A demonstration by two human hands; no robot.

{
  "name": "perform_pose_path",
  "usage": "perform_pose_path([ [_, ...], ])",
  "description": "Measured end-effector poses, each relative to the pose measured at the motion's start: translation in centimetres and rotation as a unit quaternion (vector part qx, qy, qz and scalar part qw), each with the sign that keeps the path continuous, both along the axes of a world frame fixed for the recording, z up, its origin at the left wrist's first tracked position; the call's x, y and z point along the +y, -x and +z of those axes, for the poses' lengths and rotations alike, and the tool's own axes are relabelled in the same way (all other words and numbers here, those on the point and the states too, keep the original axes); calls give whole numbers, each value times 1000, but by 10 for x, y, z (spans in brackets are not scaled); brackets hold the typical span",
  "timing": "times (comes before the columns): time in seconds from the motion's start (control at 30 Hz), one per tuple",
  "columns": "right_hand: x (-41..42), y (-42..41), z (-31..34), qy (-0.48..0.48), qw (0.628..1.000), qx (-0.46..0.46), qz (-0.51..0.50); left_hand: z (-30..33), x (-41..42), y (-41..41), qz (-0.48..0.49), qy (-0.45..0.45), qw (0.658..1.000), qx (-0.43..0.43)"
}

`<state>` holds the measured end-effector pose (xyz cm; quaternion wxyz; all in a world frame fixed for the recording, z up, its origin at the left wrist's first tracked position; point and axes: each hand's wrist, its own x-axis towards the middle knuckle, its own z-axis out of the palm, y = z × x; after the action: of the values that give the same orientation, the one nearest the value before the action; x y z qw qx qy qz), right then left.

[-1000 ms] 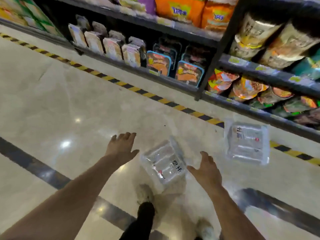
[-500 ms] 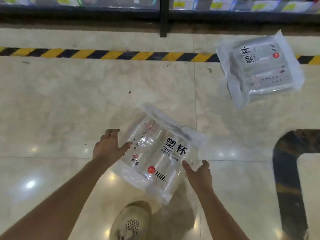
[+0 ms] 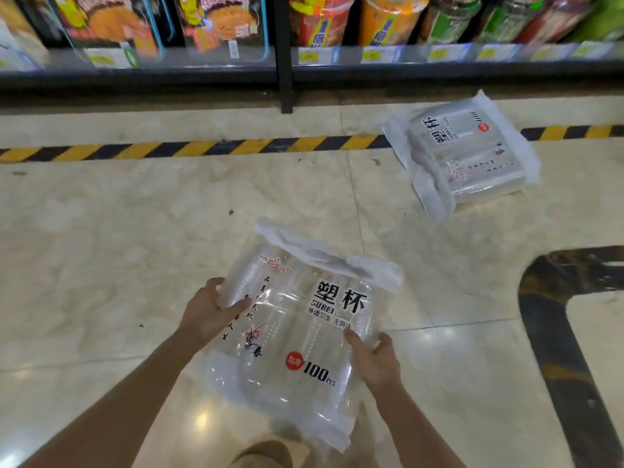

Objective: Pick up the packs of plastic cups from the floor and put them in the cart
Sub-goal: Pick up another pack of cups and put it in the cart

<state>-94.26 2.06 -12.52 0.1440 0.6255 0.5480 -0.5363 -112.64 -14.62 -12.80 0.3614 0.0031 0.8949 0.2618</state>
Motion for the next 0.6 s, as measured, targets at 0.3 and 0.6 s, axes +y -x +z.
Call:
perform_pose_path([
  [0.3, 43, -50, 273, -89, 993, 71, -43, 273, 47, -23, -62, -107, 991, 41],
  [0.6, 93, -165, 629, -219, 957, 116, -149, 630, 137, -92, -214, -252, 944, 4],
])
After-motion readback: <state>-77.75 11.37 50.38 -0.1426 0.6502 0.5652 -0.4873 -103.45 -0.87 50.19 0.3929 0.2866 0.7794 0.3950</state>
